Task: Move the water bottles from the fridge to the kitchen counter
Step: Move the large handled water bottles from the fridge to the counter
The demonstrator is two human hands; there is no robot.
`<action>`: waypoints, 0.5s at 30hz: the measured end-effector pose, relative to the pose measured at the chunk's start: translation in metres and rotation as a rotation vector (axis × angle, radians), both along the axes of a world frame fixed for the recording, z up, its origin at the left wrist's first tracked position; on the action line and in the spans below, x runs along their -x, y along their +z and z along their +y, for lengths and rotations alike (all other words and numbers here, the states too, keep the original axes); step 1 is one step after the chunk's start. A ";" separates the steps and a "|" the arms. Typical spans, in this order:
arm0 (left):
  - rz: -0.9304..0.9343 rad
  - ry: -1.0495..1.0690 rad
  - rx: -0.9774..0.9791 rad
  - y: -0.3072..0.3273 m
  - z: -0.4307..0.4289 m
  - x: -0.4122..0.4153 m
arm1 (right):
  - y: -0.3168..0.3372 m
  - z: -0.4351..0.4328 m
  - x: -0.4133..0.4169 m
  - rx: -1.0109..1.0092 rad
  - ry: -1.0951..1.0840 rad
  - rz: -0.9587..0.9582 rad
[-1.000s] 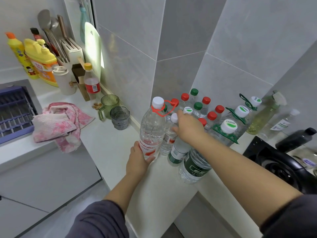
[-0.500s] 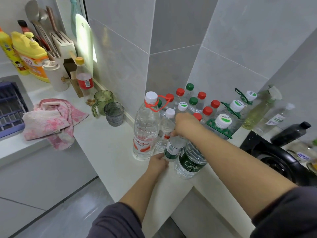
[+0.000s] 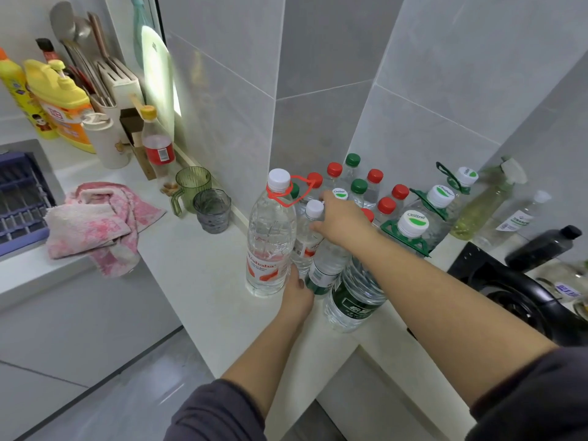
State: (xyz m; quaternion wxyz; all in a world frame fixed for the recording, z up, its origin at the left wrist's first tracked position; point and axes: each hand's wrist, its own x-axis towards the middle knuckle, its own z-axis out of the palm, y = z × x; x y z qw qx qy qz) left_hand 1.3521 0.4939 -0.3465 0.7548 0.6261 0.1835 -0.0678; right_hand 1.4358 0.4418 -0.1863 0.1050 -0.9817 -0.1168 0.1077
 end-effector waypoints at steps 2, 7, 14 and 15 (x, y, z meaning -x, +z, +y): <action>0.044 0.006 -0.028 0.001 -0.002 -0.004 | -0.003 0.000 -0.001 0.017 0.038 -0.014; 0.034 -0.050 -0.031 0.002 0.003 -0.001 | -0.004 0.001 -0.001 0.047 0.052 -0.033; 0.288 -0.014 -0.240 -0.020 0.047 0.024 | -0.002 0.001 0.012 0.123 0.041 -0.134; 0.304 0.049 -0.279 -0.019 0.055 0.026 | -0.002 0.001 0.015 0.143 0.056 -0.174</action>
